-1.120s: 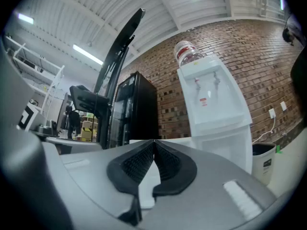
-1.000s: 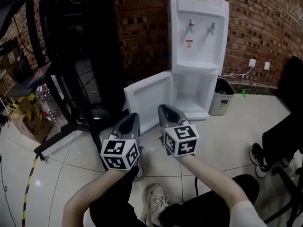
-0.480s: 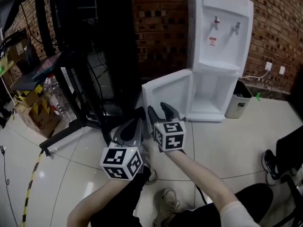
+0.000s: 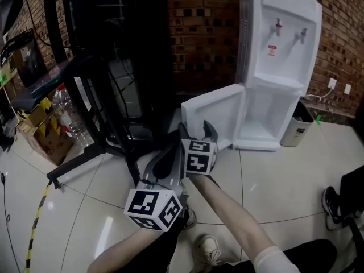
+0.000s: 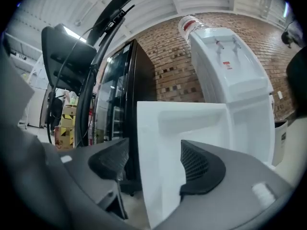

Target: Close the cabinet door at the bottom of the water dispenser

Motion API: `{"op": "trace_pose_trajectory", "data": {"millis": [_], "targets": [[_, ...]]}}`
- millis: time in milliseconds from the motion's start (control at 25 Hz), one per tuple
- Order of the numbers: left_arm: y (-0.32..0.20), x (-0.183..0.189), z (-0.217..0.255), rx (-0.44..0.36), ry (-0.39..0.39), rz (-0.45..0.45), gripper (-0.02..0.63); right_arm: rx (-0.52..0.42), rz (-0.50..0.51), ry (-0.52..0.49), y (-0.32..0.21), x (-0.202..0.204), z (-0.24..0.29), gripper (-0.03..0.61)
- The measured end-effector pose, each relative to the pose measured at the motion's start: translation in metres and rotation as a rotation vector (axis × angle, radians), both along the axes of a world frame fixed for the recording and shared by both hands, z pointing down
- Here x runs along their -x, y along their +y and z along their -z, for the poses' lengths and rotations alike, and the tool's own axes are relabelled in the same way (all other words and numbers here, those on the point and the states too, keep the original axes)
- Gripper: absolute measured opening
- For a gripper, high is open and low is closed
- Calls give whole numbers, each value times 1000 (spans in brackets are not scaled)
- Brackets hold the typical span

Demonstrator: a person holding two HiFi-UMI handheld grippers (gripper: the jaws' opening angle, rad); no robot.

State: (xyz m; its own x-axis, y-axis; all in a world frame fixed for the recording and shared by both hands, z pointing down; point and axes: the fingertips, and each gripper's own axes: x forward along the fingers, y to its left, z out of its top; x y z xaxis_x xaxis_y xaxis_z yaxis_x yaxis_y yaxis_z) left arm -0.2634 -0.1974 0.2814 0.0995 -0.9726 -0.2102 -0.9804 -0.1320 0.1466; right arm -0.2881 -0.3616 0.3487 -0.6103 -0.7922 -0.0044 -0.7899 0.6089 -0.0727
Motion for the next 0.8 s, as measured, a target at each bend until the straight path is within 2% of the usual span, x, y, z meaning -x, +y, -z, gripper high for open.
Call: {"op": "trace_pose_trajectory", "data": {"millis": [200, 560, 800], "targets": [[8, 15, -3, -7, -9, 25, 11, -23, 2, 22, 0, 14, -6, 325], [12, 37, -13, -9, 57, 55, 11, -43, -14, 59, -4, 31, -10, 323], [8, 39, -15, 1, 80, 48, 11, -39, -35, 73, -17, 23, -15, 256]]}}
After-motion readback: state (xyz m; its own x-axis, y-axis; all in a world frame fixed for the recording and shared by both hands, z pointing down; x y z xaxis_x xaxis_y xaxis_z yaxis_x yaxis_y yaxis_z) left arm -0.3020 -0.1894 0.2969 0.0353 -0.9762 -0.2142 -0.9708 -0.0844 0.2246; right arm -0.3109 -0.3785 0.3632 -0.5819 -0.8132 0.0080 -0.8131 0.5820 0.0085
